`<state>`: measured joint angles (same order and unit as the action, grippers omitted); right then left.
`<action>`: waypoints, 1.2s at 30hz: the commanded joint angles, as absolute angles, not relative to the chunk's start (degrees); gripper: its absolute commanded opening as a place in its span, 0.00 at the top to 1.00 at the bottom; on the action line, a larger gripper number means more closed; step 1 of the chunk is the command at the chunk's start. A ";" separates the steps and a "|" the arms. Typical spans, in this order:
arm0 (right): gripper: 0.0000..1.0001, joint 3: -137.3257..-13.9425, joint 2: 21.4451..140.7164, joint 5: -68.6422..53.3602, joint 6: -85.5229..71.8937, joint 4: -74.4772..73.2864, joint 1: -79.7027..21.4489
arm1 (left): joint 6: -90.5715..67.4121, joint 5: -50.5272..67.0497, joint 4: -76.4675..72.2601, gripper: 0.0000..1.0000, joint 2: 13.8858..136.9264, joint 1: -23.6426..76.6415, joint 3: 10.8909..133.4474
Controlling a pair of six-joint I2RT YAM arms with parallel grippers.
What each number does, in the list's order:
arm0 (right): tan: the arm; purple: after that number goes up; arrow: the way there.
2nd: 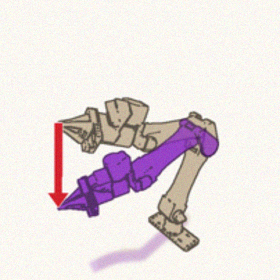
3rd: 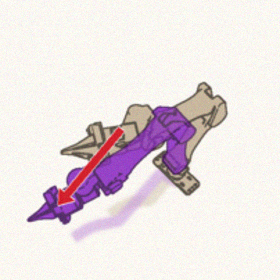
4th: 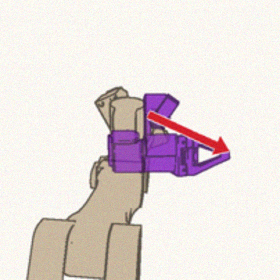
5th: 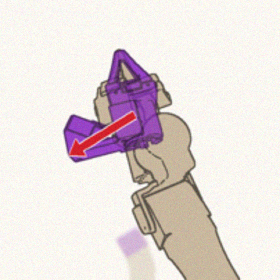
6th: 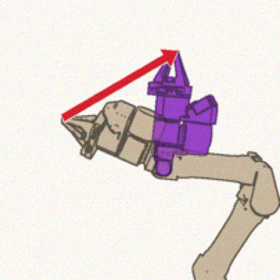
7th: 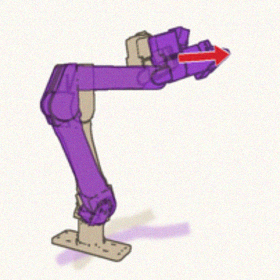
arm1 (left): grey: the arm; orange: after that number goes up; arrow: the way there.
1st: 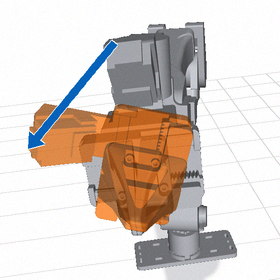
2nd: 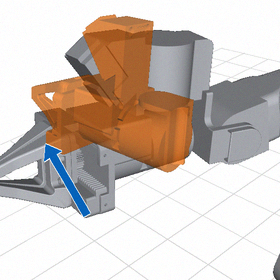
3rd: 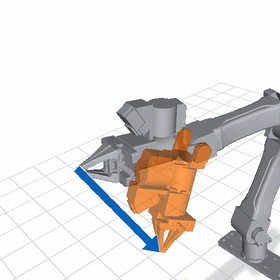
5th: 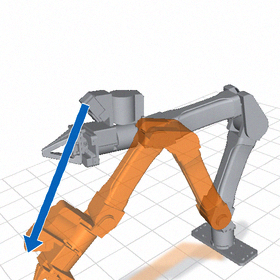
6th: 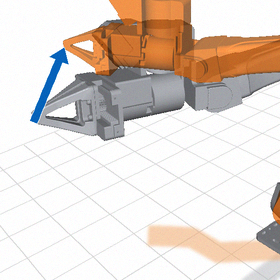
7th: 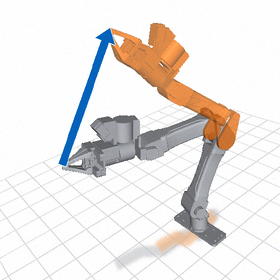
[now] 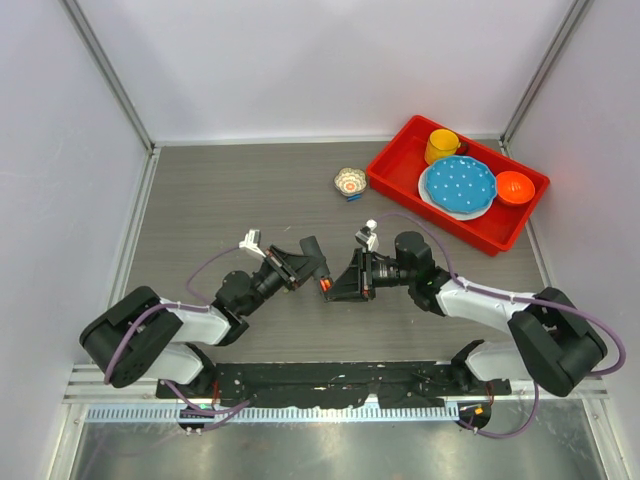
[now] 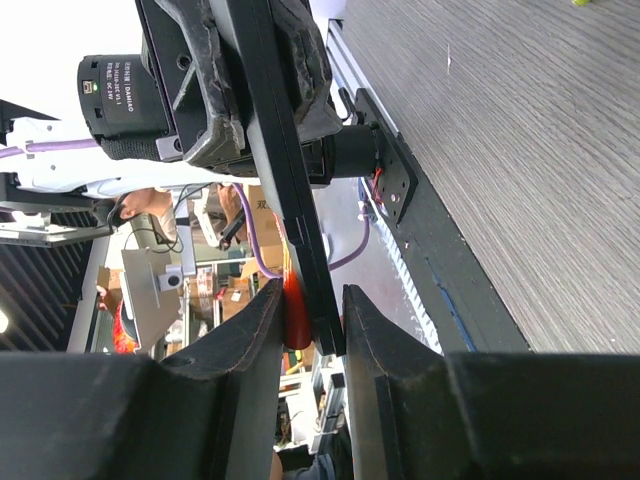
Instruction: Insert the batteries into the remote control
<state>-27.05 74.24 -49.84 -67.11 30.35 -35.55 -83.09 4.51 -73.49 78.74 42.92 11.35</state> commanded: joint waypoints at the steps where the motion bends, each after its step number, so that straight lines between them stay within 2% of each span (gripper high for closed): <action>1: 0.69 -30.41 75.23 -42.63 -67.76 35.60 -34.19 | -83.23 11.60 -88.59 1.00 78.84 46.41 12.48; 24: 0.64 -31.29 78.13 -42.10 -68.99 37.44 -32.52 | -83.14 11.43 -88.59 1.00 79.80 48.60 13.27; 33: 0.66 -31.47 78.57 -42.89 -69.26 38.14 -32.17 | -82.79 10.90 -88.59 1.00 79.72 48.78 13.18; 36: 0.61 -31.55 78.31 -45.34 -69.00 38.14 -32.17 | -82.18 10.46 -88.59 1.00 79.89 48.78 13.10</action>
